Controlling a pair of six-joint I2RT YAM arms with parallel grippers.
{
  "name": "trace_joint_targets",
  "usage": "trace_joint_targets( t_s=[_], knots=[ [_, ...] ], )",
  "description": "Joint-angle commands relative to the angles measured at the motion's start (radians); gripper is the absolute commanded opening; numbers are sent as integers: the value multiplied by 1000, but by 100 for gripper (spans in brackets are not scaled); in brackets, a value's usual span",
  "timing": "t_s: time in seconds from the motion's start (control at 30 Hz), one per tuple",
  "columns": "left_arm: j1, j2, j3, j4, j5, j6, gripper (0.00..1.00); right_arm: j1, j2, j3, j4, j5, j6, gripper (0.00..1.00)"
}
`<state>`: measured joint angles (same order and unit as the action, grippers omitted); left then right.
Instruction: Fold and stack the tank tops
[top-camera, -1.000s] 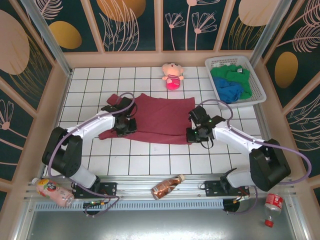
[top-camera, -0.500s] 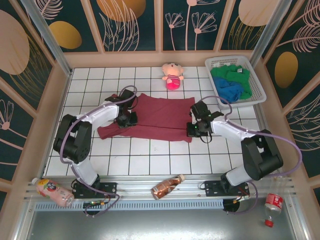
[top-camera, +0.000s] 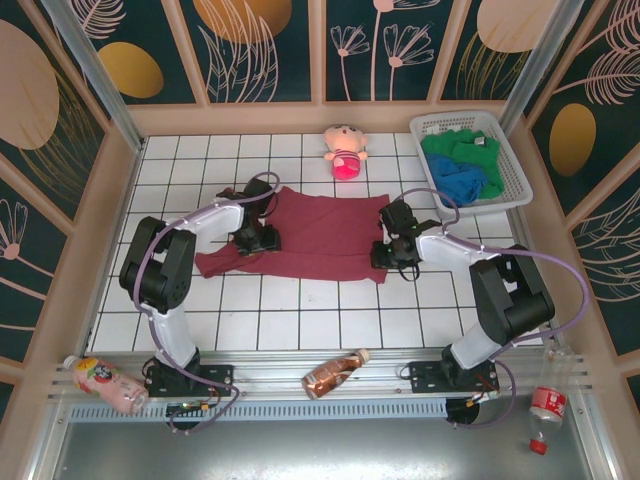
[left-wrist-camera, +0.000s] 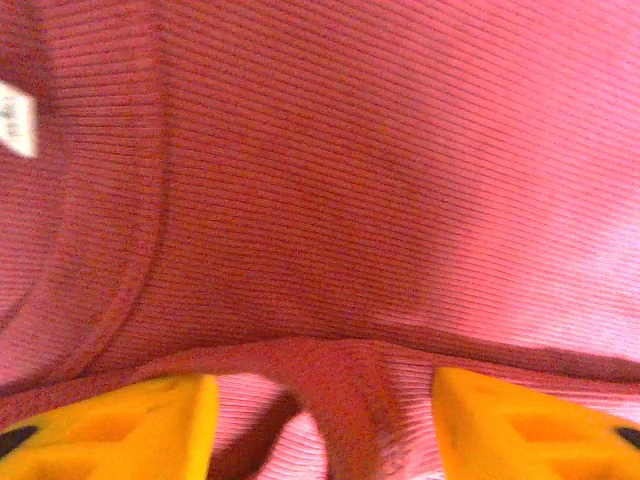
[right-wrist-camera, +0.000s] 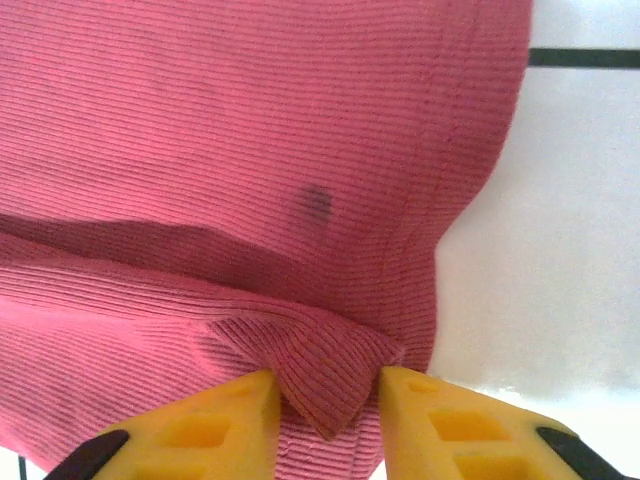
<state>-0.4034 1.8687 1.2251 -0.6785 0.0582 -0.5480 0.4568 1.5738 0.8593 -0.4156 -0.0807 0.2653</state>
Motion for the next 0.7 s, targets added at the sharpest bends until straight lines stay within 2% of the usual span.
trace_joint_targets(
  t_s=[0.0, 0.23, 0.4, 0.5, 0.67],
  knots=[
    [30, -105, -2, -82, -67, 4, 64, -6, 3, 7, 14, 72, -9, 36],
    [74, -341, -173, -165, -87, -76, 66, -7, 5, 4, 28, 90, -20, 42],
    [145, -452, -352, -152, -114, -122, 64, -9, -18, 22, 17, 91, -30, 46],
    [178, -472, -419, -119, -132, -133, 63, -8, -43, 33, 9, 91, -35, 47],
    [225, -430, -453, -39, -259, -95, 61, -9, -90, 49, -2, 88, -33, 49]
  ],
)
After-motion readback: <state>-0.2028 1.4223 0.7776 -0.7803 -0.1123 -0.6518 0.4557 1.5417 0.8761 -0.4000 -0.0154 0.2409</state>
